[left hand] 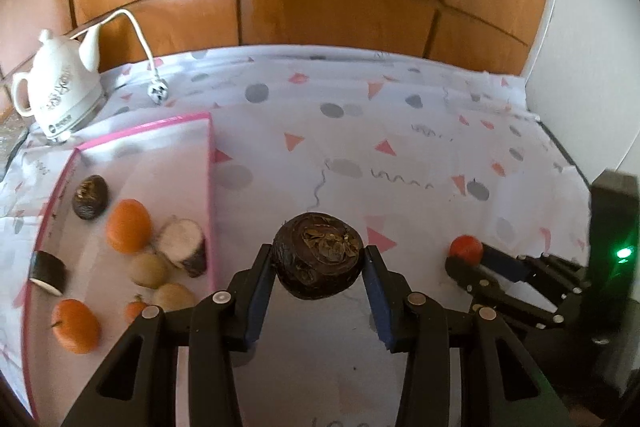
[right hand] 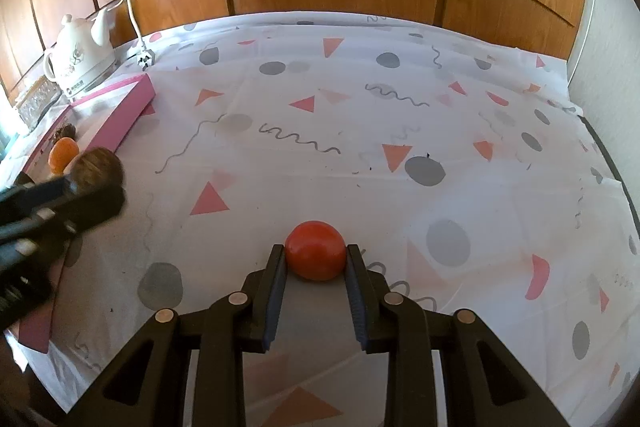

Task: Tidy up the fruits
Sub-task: 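Carry the dark fruit into the tray and open the left tool, then carry the tomato into the tray and open the right tool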

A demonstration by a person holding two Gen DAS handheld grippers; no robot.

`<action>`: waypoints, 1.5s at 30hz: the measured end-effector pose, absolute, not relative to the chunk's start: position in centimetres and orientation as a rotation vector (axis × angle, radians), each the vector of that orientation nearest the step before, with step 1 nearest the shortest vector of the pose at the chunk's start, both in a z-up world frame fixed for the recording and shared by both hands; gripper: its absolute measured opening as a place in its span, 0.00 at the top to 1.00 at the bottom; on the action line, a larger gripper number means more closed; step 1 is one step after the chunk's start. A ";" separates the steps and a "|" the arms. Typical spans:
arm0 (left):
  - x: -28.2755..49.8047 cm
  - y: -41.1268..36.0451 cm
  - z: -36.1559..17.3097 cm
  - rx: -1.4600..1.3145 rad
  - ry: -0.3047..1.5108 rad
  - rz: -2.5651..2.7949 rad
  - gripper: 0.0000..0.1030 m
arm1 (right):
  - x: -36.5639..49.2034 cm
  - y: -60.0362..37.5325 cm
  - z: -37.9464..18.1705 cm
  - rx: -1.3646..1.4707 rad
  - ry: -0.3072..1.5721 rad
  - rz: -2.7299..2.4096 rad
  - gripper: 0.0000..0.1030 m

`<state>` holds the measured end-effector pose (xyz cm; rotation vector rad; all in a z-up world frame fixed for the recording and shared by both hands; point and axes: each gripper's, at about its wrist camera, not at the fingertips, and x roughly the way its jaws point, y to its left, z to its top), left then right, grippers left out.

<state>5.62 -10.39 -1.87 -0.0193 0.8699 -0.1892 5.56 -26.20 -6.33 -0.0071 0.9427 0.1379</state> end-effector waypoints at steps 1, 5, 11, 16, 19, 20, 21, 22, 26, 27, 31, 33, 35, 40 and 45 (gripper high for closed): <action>5.5 -10.1 -1.6 -0.019 0.862 -0.187 0.57 | 5.5 -26.1 -6.3 -0.010 0.941 0.136 0.72; 5.0 -8.9 -0.8 -0.042 0.852 -0.178 0.57 | 5.5 -26.0 -6.3 -0.018 0.938 0.127 0.72; 4.3 -7.3 0.2 -0.060 0.832 -0.155 0.57 | 5.4 -25.8 -6.3 -0.023 0.939 0.119 0.72; 3.9 -5.5 0.6 -0.085 0.826 -0.127 0.57 | 5.4 -25.7 -6.2 -0.024 0.939 0.115 0.72; 3.6 -4.3 0.9 -0.097 0.822 -0.102 0.57 | 5.4 -25.7 -6.2 -0.025 0.939 0.113 0.72; 3.5 -4.1 0.9 -0.100 0.821 -0.095 0.57 | 5.4 -25.7 -6.3 -0.025 0.939 0.113 0.72; 3.5 -3.7 1.0 -0.105 0.820 -0.087 0.57 | 5.4 -25.6 -6.3 -0.025 0.938 0.112 0.72; 3.5 -3.3 1.0 -0.113 0.820 -0.079 0.57 | 5.4 -25.6 -6.3 -0.024 0.938 0.112 0.72; 3.2 -2.1 1.1 -0.125 0.815 -0.057 0.57 | 5.4 -25.6 -6.3 -0.027 0.937 0.110 0.72; 3.1 -1.8 1.1 -0.130 0.815 -0.050 0.57 | 5.4 -25.6 -6.3 -0.028 0.936 0.110 0.72; 3.0 0.0 0.9 -0.138 0.817 -0.012 0.57 | 5.3 -25.5 -6.3 -0.031 0.934 0.105 0.72; 3.0 0.9 0.6 -0.139 0.818 0.013 0.57 | 5.3 -25.5 -6.3 -0.035 0.931 0.105 0.72; 3.3 1.9 0.2 -0.138 0.822 0.043 0.57 | 5.4 -25.4 -6.3 -0.036 0.931 0.105 0.72; 5.0 4.3 -1.5 -0.150 0.858 0.123 0.56 | 5.4 -25.4 -6.3 -0.040 0.933 0.102 0.72; 6.4 6.0 -3.0 -0.182 0.903 0.171 0.55 | 5.5 -25.2 -6.2 -0.045 0.937 0.099 0.72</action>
